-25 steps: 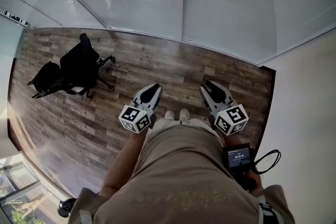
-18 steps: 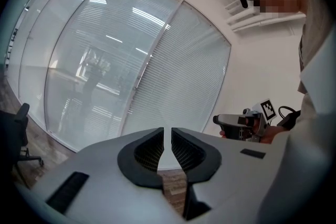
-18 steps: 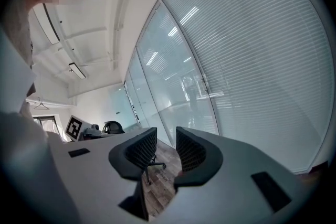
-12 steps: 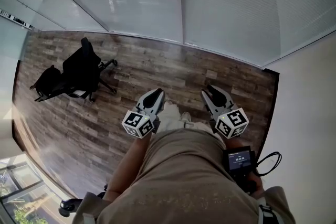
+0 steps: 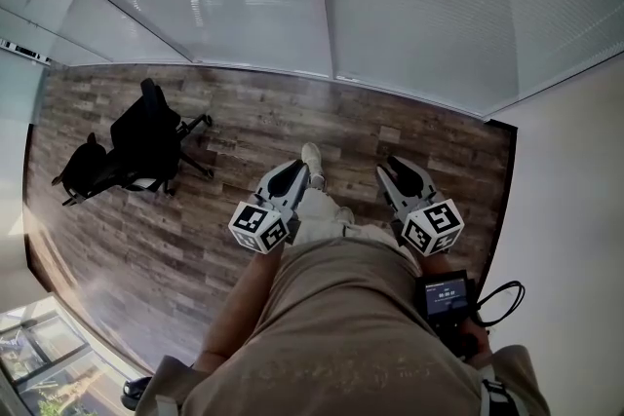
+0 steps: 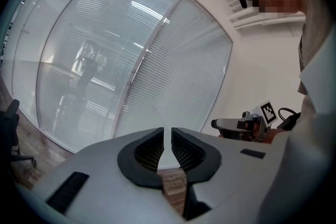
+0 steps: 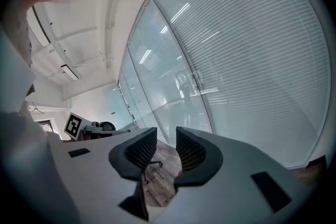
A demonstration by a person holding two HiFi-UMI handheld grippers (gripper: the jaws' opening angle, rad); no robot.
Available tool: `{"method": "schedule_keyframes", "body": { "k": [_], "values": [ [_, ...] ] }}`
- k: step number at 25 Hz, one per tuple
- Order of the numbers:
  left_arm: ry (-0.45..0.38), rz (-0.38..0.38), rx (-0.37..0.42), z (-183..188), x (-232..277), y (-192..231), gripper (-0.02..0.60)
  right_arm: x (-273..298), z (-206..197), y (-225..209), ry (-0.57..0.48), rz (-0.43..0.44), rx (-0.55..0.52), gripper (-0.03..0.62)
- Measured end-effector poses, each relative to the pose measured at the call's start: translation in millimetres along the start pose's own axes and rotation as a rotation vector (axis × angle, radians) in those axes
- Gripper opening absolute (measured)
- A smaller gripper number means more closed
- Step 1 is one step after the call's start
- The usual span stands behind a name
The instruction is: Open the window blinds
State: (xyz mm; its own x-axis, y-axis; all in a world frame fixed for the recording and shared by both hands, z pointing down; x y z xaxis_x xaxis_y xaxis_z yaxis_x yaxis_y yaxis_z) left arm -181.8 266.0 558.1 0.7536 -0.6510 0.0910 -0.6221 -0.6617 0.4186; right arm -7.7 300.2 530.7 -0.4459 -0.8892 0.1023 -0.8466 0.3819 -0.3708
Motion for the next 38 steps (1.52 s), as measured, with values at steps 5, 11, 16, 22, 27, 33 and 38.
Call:
{"method": "schedule_keyframes", "body": {
  "k": [5,11,16,22,27,33,38],
  "values": [
    [0.013,-0.006,-0.008,10.1,23.0,25.5,0.038,27.1,10.5,-13.8,-0.008,-0.026,-0.004,0.118],
    [0.023,-0.021,-0.002,33.2,61.1,66.2,0.038,73.9,23.2,-35.5,-0.015,-0.05,0.0,0.119],
    [0.029,-0.052,0.003,61.3,100.2,101.1,0.038,125.1,39.7,-49.6,-0.024,-0.066,0.008,0.12],
    [0.023,-0.082,0.008,93.9,142.7,147.9,0.038,183.4,61.3,-65.1,-0.037,-0.089,-0.006,0.12],
    [0.011,-0.103,0.01,121.3,175.0,188.1,0.038,231.8,78.4,-79.8,-0.046,-0.11,-0.024,0.119],
    [0.001,-0.148,0.021,144.7,210.1,220.5,0.038,278.7,95.7,-94.7,-0.069,-0.132,-0.043,0.119],
    [-0.003,-0.175,0.029,154.4,233.4,243.0,0.043,306.4,101.6,-105.0,-0.086,-0.145,-0.054,0.12]
  ]
}}
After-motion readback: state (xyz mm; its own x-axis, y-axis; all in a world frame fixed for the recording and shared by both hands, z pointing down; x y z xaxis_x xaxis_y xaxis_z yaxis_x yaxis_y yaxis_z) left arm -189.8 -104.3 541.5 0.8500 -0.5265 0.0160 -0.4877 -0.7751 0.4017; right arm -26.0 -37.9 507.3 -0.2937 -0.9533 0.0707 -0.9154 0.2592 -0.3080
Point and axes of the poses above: the fingertips, and each gripper's own axes: x forward along the fingers, y to its left, z out of its top, the point moved 1 cm from there along -x, backward along the fingers, and after that the axes turned 10 degrees about -y, right-handed, at the moved point
